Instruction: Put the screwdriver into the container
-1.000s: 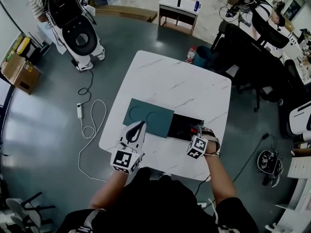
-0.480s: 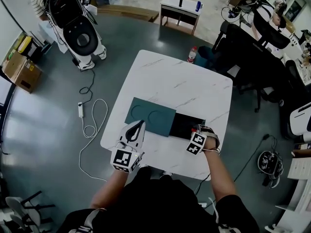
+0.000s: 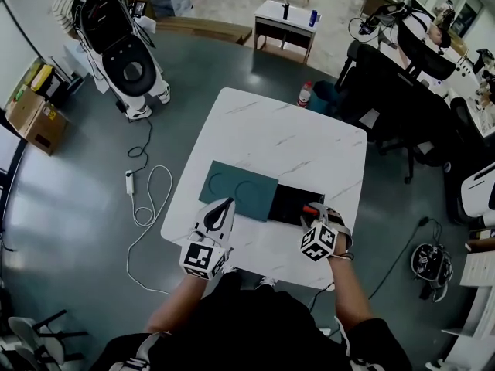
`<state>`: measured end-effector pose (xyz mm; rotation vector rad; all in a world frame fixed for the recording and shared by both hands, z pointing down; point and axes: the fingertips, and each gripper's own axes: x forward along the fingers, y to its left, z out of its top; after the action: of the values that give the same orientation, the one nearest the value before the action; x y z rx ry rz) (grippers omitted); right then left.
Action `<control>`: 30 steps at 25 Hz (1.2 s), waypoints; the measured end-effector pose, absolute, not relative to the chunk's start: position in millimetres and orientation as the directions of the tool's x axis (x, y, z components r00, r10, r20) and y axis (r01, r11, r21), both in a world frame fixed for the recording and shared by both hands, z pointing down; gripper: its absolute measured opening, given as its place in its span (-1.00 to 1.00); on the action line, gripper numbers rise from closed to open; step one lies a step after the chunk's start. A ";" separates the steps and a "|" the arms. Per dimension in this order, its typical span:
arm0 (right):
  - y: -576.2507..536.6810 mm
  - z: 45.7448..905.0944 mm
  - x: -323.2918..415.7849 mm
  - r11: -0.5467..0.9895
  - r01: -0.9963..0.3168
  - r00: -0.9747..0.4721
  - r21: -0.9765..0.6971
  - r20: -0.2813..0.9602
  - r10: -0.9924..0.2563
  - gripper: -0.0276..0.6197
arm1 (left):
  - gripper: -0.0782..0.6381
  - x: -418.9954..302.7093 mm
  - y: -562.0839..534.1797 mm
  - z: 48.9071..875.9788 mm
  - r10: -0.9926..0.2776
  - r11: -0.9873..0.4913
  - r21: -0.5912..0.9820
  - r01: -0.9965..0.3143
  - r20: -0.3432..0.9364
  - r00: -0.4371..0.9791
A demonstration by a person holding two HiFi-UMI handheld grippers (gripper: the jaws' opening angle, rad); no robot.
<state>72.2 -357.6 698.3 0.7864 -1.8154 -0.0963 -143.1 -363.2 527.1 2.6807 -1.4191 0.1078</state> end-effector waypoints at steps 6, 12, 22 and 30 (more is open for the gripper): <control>-347.0 612.1 52.1 0.607 -0.717 -0.336 0.341 0.594 -0.731 -0.57 | -0.77 -124.5 -356.9 515.9 -0.796 -0.595 0.067 -0.801 0.092 0.599; -329.9 514.5 42.5 0.400 -0.916 -0.399 -0.036 0.193 -0.897 -0.81 | -0.77 -104.6 -344.1 485.6 -0.759 -0.643 0.114 -0.757 0.034 0.650; -320.7 469.5 60.1 0.385 -0.923 -0.385 -0.006 0.037 -0.922 -0.85 | -0.77 -74.3 -335.7 476.2 -0.698 -0.712 0.069 -0.699 0.040 0.715; -328.3 467.9 63.9 0.369 -0.929 -0.368 0.024 0.029 -0.929 -0.85 | -0.77 -70.0 -345.4 467.3 -0.701 -0.710 0.051 -0.702 0.035 0.712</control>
<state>63.9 -328.3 467.9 1.7446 -2.5679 -0.0057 -70.0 -345.4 467.3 2.8510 -1.1695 0.0200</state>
